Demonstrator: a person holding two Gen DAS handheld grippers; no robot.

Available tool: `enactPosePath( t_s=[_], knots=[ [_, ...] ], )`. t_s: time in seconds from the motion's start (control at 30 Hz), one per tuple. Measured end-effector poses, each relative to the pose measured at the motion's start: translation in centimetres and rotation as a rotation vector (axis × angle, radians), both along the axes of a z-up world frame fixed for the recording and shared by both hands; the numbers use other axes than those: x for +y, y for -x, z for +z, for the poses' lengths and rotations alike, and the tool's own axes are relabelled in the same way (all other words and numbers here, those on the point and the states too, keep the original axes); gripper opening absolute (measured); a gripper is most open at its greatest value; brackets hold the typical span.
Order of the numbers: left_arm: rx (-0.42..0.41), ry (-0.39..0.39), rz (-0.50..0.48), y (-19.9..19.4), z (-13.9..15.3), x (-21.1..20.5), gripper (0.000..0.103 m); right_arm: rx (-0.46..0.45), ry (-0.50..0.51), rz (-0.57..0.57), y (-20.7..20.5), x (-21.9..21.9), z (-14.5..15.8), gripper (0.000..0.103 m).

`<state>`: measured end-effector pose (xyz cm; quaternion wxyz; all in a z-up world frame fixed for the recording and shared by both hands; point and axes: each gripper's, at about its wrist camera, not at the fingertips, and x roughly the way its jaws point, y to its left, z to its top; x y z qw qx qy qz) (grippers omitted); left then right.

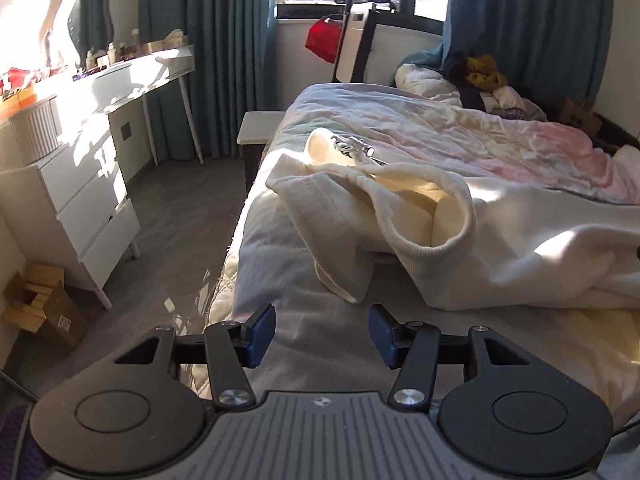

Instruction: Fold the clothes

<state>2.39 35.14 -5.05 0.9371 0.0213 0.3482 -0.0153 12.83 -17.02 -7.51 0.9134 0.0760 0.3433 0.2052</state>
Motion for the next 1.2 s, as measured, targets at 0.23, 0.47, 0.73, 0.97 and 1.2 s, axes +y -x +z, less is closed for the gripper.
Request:
enactPosePath(
  t_s=[0.23, 0.47, 0.73, 0.97, 1.2],
  knots=[
    [-0.1, 0.032, -0.015, -2.5, -2.0, 0.4, 0.039, -0.16, 0.233, 0.242, 1.5, 6.7, -0.3, 0.073],
    [-0.098, 0.129, -0.181, -3.5, -0.3, 3.9, 0.008, -0.365, 0.343, 0.492, 3.2, 13.8, -0.8, 0.073],
    [0.003, 0.165, -0.405, -4.7, 5.0, 6.1, 0.007, -0.395, 0.267, 0.558, 2.0, 17.3, -0.7, 0.031],
    [0.024, 0.314, -0.309, -3.5, 2.3, 7.3, 0.008, -0.192, -0.107, 0.418, -1.1, 13.1, 1.4, 0.008],
    [-0.005, 0.616, 0.004, 1.8, -0.6, 8.8, 0.031, -0.125, -0.271, 0.344, -3.1, 10.9, 1.5, 0.008]
  ],
)
